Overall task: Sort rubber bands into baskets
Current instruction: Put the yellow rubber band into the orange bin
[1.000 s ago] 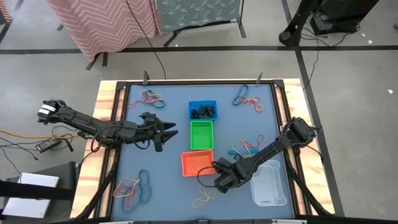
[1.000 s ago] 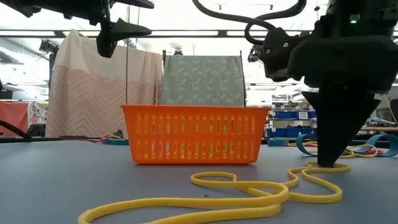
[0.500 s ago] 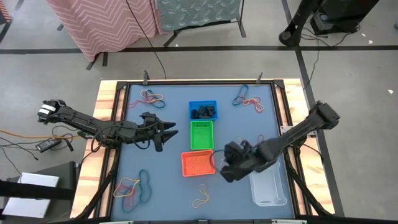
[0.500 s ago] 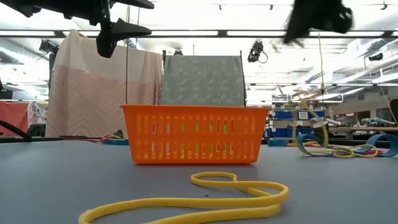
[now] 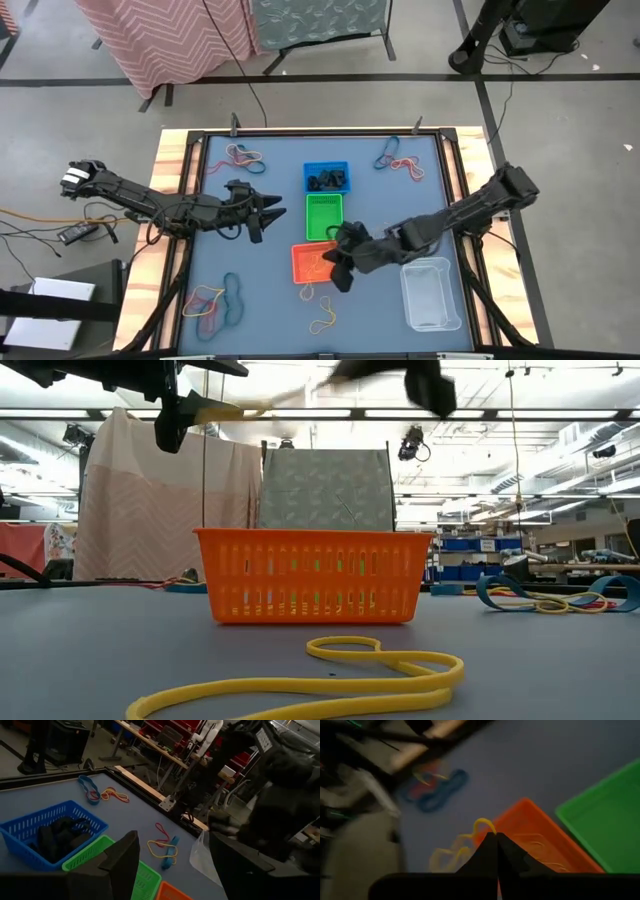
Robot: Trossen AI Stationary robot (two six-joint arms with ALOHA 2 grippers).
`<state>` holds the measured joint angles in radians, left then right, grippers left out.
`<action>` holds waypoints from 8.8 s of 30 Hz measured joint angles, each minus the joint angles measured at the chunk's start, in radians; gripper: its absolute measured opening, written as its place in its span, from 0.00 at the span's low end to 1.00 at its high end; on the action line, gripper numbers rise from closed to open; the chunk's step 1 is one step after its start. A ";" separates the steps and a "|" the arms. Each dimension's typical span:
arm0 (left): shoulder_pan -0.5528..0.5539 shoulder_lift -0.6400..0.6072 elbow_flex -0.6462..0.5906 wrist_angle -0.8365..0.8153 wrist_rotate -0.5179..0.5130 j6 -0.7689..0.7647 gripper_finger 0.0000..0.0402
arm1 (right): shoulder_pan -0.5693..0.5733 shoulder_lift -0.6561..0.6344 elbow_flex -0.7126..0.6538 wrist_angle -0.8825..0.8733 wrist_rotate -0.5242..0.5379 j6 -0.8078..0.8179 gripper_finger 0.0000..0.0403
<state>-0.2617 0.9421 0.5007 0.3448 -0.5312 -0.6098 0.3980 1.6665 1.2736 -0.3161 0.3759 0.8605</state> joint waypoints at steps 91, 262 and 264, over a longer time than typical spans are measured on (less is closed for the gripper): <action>-0.297 0.197 0.164 -0.500 0.181 -0.139 0.60 | 0.120 0.518 0.343 -0.216 -0.299 -0.318 0.51; -0.138 0.120 0.148 -0.425 0.105 -0.073 0.01 | -0.321 0.030 -0.353 -0.401 -0.269 0.629 0.04; -0.138 0.120 0.148 -0.415 0.104 -0.060 0.01 | -0.308 0.010 -0.323 -0.457 -0.228 0.607 0.03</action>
<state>-0.3992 1.0622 0.6487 -0.0706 -0.4270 -0.6697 0.0898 1.6769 0.9506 -0.7726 0.1482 1.4672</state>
